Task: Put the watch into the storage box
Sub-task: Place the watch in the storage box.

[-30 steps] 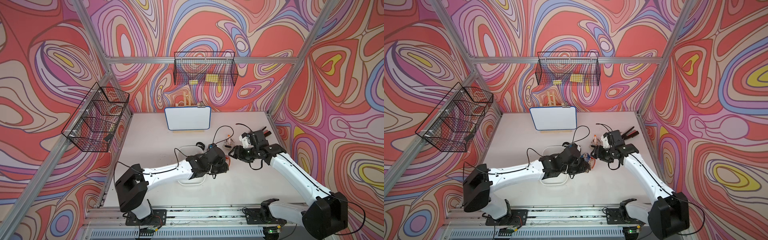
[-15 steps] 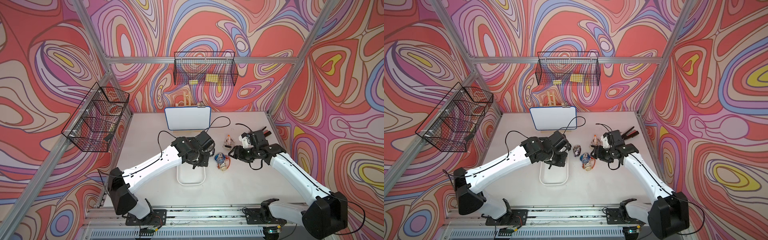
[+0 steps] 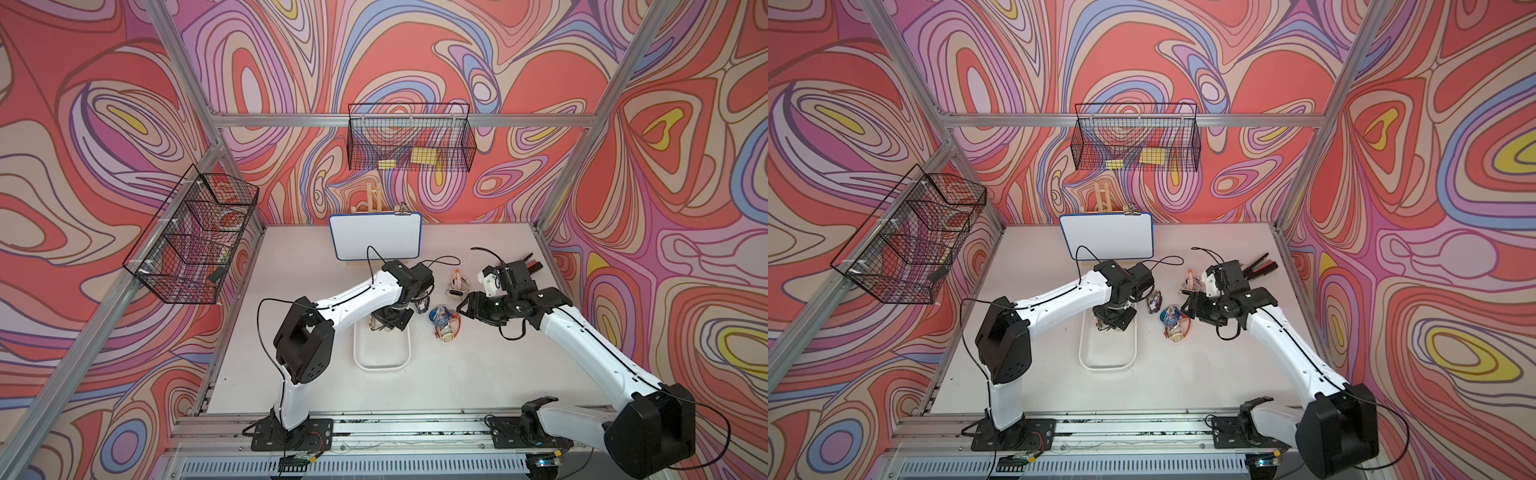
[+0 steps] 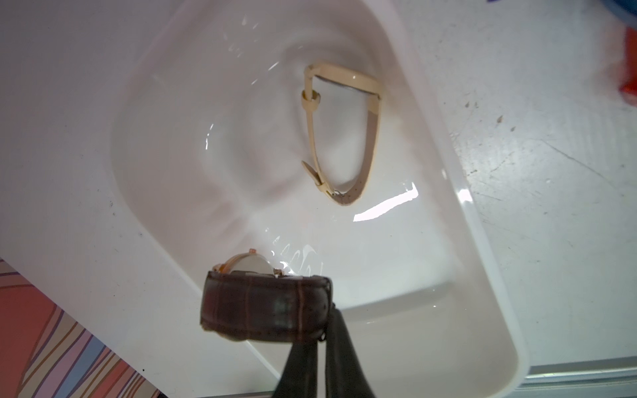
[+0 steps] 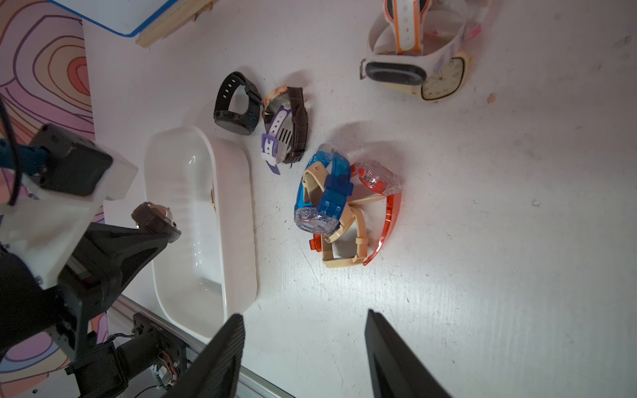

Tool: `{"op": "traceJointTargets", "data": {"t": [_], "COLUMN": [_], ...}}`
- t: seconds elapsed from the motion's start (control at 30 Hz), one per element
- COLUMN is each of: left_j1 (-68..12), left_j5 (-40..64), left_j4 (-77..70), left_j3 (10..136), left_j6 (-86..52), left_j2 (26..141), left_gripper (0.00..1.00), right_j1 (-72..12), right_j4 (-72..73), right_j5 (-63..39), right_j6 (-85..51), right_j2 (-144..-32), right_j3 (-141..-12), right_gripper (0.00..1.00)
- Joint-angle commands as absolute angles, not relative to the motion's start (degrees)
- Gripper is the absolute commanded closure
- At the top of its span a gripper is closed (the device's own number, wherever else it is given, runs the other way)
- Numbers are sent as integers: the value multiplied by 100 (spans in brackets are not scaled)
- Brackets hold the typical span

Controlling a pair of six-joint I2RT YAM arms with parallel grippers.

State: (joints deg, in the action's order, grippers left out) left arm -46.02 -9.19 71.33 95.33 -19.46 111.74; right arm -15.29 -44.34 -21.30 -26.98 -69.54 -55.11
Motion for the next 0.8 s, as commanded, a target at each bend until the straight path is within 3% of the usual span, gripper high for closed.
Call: {"op": "traceJointTargets", "data": {"t": [0.0,0.77], "left_j1": [-4518,-4080], "left_j5": [-987,-843], "left_j4": [7368,7429], "left_j3": [9731,9954], "left_j6": [-1649,-1188], "left_j2": [11337,12269], "left_gripper": [98,96], "right_j1": [-1494,-1494], "right_j4": [-4422,-4298], "right_j5": [-2109,-2156], "right_j6": [-2625,-2649], "right_j2": [-6890,-7014], "right_j3": [-5388,-5326], "right_gripper": [39,39]}}
